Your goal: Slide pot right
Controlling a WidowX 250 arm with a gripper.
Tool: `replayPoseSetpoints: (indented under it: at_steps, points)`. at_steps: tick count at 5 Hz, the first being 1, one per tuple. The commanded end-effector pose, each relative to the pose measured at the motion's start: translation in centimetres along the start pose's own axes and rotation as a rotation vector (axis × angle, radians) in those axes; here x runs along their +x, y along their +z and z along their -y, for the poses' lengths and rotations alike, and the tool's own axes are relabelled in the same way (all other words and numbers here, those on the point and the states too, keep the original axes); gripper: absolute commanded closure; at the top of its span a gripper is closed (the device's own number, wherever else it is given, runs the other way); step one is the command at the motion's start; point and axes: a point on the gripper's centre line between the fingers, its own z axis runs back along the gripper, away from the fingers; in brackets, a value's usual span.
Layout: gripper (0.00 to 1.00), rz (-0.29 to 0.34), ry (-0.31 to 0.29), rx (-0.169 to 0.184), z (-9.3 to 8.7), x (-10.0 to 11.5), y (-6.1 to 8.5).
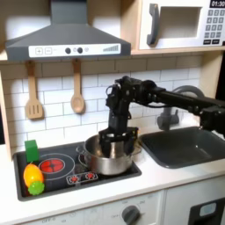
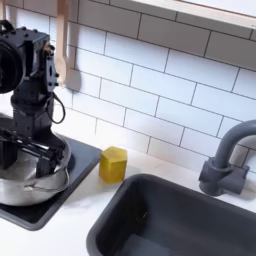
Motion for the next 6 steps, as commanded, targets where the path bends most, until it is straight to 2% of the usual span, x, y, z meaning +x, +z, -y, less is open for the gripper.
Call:
replayPoseSetpoints:
  at_steps: [1, 2, 4, 5, 6]
  points:
    - [0.0, 0.005, -0.018, -0.001, 0.6, -0.5, 0.1]
    - [0.0, 0.034, -0.024, 0.004, 0.7, -0.5, 0.8]
    - [0.0, 0.111, -0.046, 0.006, 1.1, -1.1, 3.2]
    - [0.0, 0.183, -0.118, -0.006, 1.6, -1.8, 5.0]
    - [0.0, 0.194, -0.113, -0.003, 1.8, -1.9, 5.4]
